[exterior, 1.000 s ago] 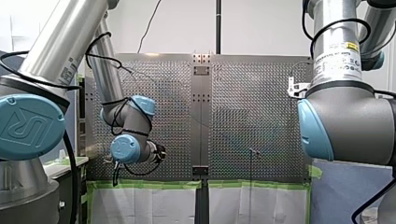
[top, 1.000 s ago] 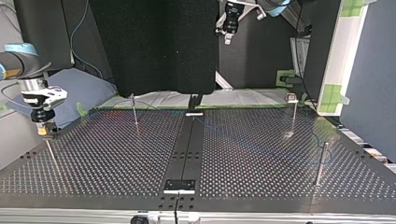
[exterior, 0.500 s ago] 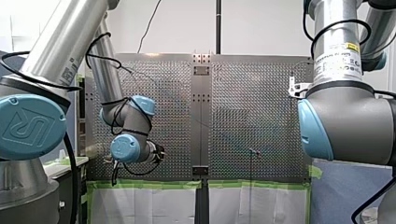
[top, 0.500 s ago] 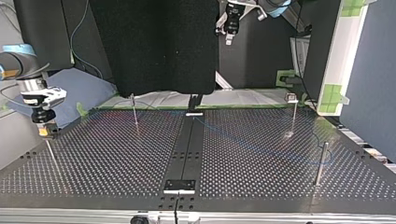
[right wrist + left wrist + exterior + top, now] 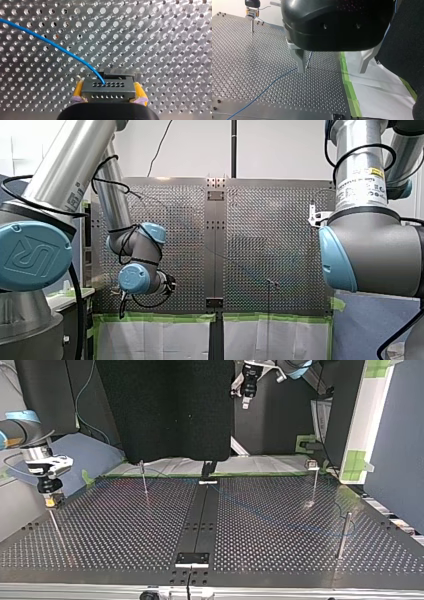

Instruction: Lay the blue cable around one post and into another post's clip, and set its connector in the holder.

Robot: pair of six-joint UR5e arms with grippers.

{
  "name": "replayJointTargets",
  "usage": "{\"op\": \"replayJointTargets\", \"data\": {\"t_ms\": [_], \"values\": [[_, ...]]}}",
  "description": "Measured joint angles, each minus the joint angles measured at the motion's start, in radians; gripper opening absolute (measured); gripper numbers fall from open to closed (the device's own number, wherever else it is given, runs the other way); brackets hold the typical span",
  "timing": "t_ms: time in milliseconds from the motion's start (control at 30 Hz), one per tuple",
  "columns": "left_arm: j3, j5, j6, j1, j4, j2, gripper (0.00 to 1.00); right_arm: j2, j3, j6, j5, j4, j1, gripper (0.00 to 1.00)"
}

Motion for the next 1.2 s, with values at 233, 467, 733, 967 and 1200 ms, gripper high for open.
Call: {"op": "replayJointTargets", "data": {"t_ms": [233,467,733,967,1200], "values": [[0.0,0.0,0.0,0.002,0.0,0.0,1.0,0.003,-0.003,0.006,-0.031,-0.016,-0.001,0.22],[0.0,0.0,0.0,0.003,0.0,0.0,1.0,0.004,-0.004,0.016,-0.039,-0.027,-0.001,0.22],[0.0,0.001,0.001,0.003,0.0,0.0,1.0,0.005,-0.009,0.022,-0.039,-0.034,-0.002,0.22],[0.0,0.002,0.001,0.003,0.0,0.0,1.0,0.007,-0.009,0.027,-0.039,-0.039,-0.003,0.22],[0.0,0.002,0.001,0.003,0.0,0.0,1.0,0.01,-0.009,0.027,-0.039,-0.038,-0.003,0.24]]}}
